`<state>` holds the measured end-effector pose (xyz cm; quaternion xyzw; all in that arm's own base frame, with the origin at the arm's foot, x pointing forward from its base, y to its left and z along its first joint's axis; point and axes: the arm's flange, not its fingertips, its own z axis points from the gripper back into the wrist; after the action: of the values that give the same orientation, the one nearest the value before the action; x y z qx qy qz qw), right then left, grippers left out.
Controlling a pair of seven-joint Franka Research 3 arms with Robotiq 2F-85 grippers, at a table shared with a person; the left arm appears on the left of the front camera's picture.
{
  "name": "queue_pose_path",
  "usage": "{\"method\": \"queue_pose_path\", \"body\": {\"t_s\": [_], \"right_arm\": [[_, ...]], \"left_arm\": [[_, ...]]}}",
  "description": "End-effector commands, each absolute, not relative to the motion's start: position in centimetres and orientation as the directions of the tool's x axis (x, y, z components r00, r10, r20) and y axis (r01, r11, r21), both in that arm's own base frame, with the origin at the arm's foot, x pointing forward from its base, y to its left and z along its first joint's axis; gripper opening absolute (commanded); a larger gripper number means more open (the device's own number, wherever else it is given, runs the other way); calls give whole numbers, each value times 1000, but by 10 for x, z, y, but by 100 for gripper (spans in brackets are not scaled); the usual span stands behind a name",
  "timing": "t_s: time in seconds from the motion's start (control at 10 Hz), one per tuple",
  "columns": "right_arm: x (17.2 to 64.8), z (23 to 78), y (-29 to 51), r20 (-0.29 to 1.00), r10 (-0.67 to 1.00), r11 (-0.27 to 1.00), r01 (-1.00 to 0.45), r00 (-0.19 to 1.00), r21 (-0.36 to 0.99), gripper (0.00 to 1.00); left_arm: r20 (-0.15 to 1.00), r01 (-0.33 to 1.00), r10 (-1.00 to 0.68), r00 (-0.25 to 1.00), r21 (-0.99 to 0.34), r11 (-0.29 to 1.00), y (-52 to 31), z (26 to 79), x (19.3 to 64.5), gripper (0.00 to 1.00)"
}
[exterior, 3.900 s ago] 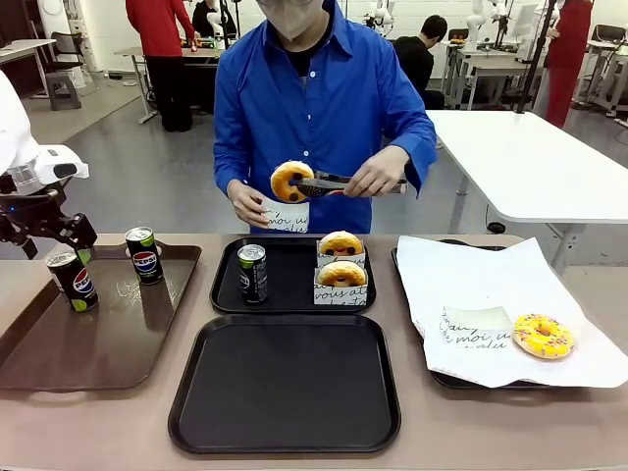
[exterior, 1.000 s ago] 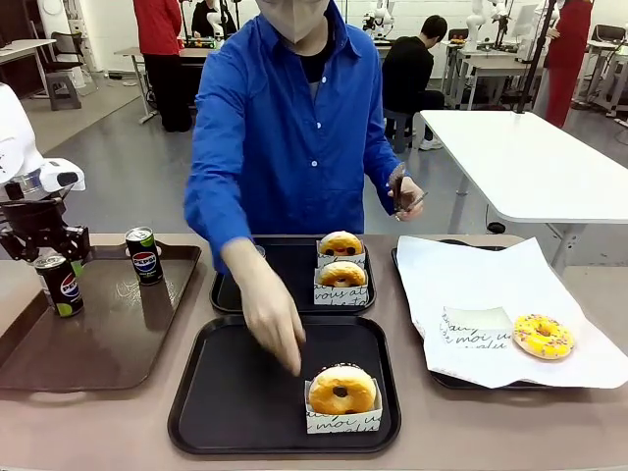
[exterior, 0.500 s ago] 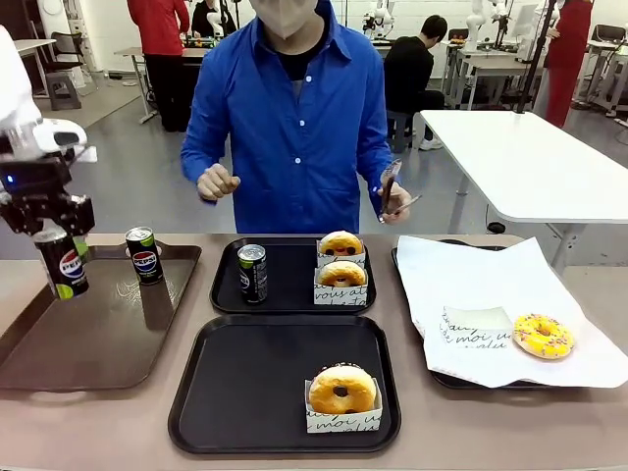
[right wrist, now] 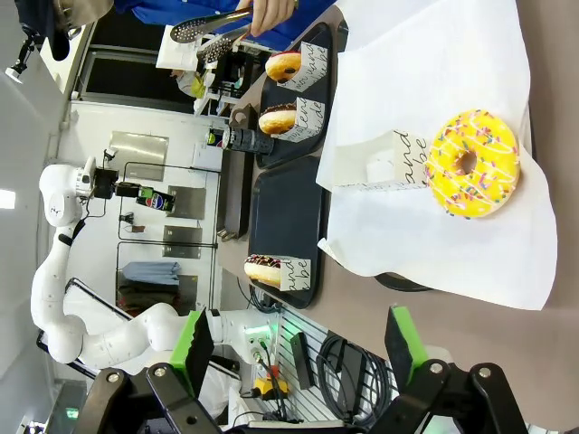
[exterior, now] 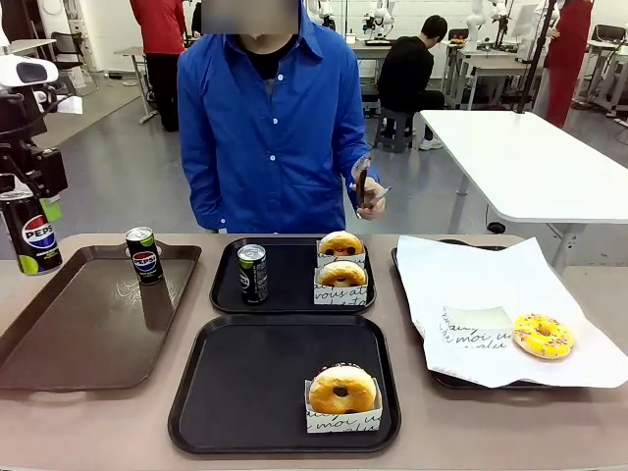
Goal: Set up donuts and drinks on trays.
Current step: Pick up one Pepsi coke from the Handle tray and place it on the Flat Tray without a Pepsi coke.
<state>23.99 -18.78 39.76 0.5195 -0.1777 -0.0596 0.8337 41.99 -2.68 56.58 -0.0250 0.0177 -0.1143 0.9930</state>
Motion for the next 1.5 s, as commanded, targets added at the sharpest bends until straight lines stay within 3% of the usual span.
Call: {"method": "queue_pose_path", "body": {"t_s": [0.0,0.7,0.8,1.4], "right_arm": [[241,397,-188,248,-286,438,-104,925,893,100],[241,397,-188,248,-286,438,-104,925,893,100],[241,397,-188,248,-286,438,-104,925,893,100],[241,397,-188,248,-286,438,-104,925,893,100]], "left_arm": [[-26,216,-218,976,-58,975,-28,566,420,0],[-26,216,-218,976,-58,975,-28,566,420,0],[-35,225,-227,973,-56,973,-27,563,420,57],[-175,501,-507,844,-80,862,-116,551,381,57]]}}
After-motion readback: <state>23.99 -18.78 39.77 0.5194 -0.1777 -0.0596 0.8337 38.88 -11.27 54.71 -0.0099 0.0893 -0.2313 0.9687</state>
